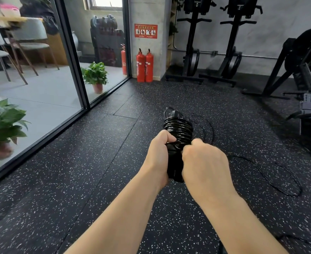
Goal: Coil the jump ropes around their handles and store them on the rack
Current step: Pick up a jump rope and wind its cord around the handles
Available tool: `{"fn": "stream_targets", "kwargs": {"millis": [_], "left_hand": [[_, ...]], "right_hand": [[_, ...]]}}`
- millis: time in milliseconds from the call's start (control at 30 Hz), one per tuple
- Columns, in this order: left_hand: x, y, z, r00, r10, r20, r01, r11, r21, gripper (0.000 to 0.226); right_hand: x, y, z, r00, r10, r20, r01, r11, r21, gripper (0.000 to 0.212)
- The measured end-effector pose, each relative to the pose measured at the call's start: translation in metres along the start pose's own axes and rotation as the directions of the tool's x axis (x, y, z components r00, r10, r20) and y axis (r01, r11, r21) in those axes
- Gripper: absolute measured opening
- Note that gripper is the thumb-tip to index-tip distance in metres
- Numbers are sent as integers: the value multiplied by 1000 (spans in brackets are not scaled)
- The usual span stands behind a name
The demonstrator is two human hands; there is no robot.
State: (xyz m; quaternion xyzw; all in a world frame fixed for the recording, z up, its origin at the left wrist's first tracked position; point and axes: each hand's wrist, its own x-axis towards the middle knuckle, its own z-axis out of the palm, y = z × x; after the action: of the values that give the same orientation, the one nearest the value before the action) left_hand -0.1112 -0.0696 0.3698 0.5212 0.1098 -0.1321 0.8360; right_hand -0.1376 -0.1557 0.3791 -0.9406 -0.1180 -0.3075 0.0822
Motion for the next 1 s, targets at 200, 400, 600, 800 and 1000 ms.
{"fn": "stream_targets", "kwargs": {"millis": [200,400,600,800,1000], "left_hand": [[0,-4,3,1000,26,-4,-26,1000,14,25],[1,-4,5,1000,-4,-29,4,1000,3,23],[4,-2,4,993,-79,-88,78,997,-16,13],[4,3,4,991,-99,-88,95,994,-52,22],[1,4,4,992,-84,-90,80,996,-39,28]], "right_hand": [[-2,-1,1,997,48,65,-46,998,-31,30],[-3,1,-1,974,67,215,-42,992,-120,9],[-4,-1,2,983,78,164,-65,994,-83,30],[-3,7,1,983,19,183,1,994,-107,35],[-3,-2,1,998,-11,70,11,1000,0,10]]}}
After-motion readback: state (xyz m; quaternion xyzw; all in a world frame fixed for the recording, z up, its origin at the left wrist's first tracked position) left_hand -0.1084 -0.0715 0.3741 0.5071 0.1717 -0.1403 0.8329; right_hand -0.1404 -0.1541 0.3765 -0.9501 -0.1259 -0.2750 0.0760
